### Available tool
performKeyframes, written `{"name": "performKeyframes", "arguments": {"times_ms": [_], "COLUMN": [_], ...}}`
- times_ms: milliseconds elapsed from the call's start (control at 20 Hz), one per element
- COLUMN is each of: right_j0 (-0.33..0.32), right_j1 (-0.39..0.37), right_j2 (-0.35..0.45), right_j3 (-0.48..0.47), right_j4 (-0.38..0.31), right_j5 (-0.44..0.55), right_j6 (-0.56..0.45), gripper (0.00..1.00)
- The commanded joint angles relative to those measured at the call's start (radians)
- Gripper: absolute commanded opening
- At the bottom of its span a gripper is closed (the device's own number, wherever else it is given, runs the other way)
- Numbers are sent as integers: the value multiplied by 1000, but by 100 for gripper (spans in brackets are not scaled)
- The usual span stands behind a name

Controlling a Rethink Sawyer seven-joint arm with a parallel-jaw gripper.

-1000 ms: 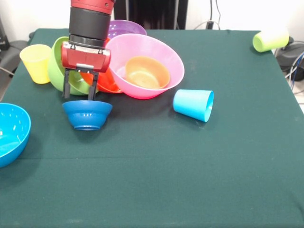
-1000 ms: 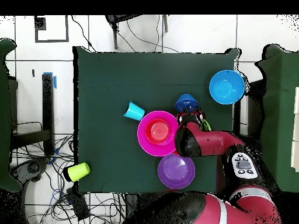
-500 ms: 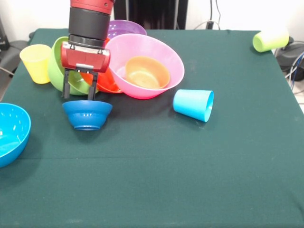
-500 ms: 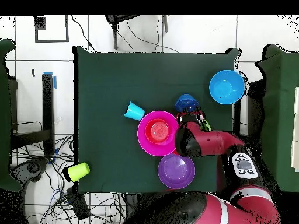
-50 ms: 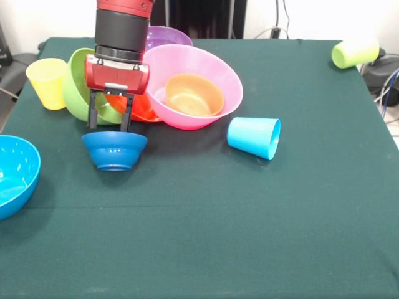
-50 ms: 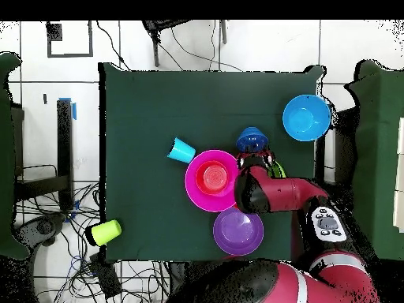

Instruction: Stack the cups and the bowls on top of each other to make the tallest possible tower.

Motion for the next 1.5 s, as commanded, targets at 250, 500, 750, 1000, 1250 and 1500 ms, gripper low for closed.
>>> {"name": "performKeyframes", "arguments": {"times_ms": [250, 500, 750, 1000, 1250, 1500], "right_j0": [-39, -13, 38, 80, 98, 123], "right_j1": [25, 25, 30, 34, 35, 32], "right_j2": [155, 130, 73, 30, 13, -9], "right_j3": [96, 109, 126, 142, 147, 157], "right_j4": [-58, -43, -14, 14, 29, 52], "right_j5": [23, 19, -28, -65, -80, -93], "right_j6": [93, 97, 128, 154, 164, 171], "gripper": [100, 100, 100, 100, 100, 100]}}
